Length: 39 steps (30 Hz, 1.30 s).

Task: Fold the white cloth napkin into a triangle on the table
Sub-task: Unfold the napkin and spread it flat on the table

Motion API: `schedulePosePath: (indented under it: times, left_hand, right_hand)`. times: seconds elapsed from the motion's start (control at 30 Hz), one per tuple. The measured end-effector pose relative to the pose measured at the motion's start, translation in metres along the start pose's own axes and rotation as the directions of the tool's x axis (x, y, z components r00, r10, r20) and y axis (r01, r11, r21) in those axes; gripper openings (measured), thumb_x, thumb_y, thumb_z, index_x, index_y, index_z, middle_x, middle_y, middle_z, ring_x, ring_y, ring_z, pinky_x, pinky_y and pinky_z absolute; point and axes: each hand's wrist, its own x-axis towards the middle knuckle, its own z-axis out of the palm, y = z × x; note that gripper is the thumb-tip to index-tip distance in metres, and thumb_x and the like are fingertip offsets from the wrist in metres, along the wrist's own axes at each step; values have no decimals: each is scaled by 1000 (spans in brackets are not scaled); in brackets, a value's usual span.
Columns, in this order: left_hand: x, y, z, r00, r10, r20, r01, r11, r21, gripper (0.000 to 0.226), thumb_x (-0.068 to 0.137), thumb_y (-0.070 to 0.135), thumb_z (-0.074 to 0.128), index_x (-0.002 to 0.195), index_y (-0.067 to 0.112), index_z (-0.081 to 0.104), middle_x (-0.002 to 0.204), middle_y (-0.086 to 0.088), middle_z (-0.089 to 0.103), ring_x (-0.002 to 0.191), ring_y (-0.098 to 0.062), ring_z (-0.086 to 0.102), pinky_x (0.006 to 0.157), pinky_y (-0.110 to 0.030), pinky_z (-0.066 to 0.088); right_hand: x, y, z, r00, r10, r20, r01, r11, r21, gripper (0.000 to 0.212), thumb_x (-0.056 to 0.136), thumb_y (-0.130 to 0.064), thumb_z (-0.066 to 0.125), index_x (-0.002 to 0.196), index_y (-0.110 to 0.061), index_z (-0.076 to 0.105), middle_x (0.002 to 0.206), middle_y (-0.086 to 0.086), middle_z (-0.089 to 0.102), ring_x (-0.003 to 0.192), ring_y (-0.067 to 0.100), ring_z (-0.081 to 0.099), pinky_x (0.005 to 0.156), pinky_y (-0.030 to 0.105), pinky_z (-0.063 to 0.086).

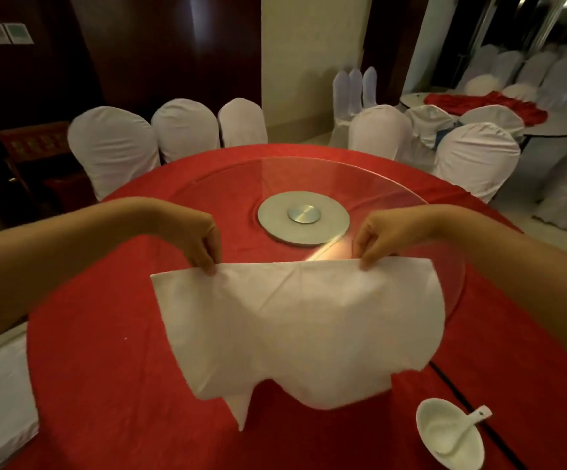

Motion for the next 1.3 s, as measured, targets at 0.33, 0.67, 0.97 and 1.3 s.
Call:
schedulePosePath:
  times: [0.33,0.67,0.97,1.3]
  left_hand:
    - [28,29,-142,573,215,-791,47,955,294,16,80,5,64,92,3,73,98,-16,72,91,-28,65,80,-30,45]
    - [-47,49,-188,139,430,-892,101,890,445,21,87,7,58,102,-3,68,99,-23,70,87,-38,64,84,-46,52]
    - [12,-9,-9,333,405,-852,-6,904,427,13,76,-5,64,81,-1,74,86,-20,73,78,-36,69,83,-45,48]
    - [60,-77,276,572,259,-778,-109,964,241,9,72,0,68,74,6,73,77,-13,74,68,-31,71,71,-47,56]
  right_hand:
    - [20,8,-119,589,35,-808,-247,959,-138,17,85,-14,58,97,-10,69,103,15,67,92,27,59,82,34,46]
    - [-51,-19,-174,165,-243,-956,-299,911,-283,20,89,-16,51,98,-6,67,102,19,66,94,35,59,74,32,39]
    - [-5,42,-1,456,-38,-889,-181,974,-135,14,80,-10,62,90,-5,72,94,22,71,90,38,64,82,42,46]
    - [33,102,280,706,121,-698,-199,980,-31,6,78,-2,63,77,-5,69,72,16,72,68,35,66,98,43,40]
